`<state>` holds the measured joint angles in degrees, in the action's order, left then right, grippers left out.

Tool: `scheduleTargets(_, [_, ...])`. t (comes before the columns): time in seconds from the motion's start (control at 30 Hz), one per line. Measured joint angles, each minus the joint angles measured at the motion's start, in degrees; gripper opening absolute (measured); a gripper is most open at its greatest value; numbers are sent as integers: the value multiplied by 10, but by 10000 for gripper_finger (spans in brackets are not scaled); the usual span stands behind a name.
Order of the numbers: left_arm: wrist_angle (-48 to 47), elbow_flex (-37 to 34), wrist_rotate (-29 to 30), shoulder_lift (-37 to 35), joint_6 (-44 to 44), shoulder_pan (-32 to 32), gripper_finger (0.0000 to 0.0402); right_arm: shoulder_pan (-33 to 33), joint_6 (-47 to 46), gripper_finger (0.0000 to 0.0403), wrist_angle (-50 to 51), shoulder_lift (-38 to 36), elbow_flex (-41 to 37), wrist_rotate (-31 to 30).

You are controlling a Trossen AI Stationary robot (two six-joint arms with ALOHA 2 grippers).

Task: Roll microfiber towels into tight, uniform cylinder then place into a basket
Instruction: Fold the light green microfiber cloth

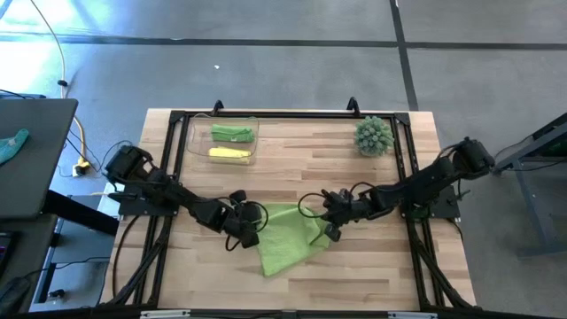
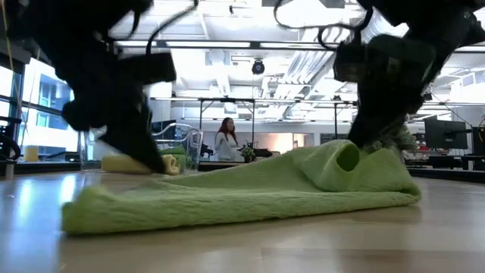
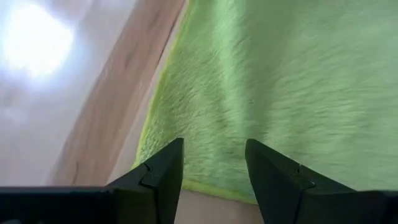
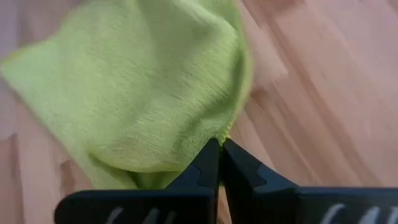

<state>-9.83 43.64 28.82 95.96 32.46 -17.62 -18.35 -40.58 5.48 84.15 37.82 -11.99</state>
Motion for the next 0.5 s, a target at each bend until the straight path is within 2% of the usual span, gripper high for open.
scheduleTargets(0.13, [2, 24, -3, -16, -45, 0, 163, 0, 66, 1, 31, -21, 8, -8])
scheduleTargets(0.23, [11, 44, -2, -21, -77, 1, 163, 1, 70, 1, 90, -24, 31, -47])
scheduleTargets(0.3, [2, 54, 6, -21, -100, 1, 163, 2, 74, 1, 110, -24, 44, -39])
scheduleTargets(0.4, [30, 64, 22, -20, -149, 3, 163, -12, 166, 1, 99, -24, 52, 12])
scheduleTargets(0.5, [81, 63, 22, -14, -206, 9, 163, -34, 272, 1, 77, -24, 61, 18])
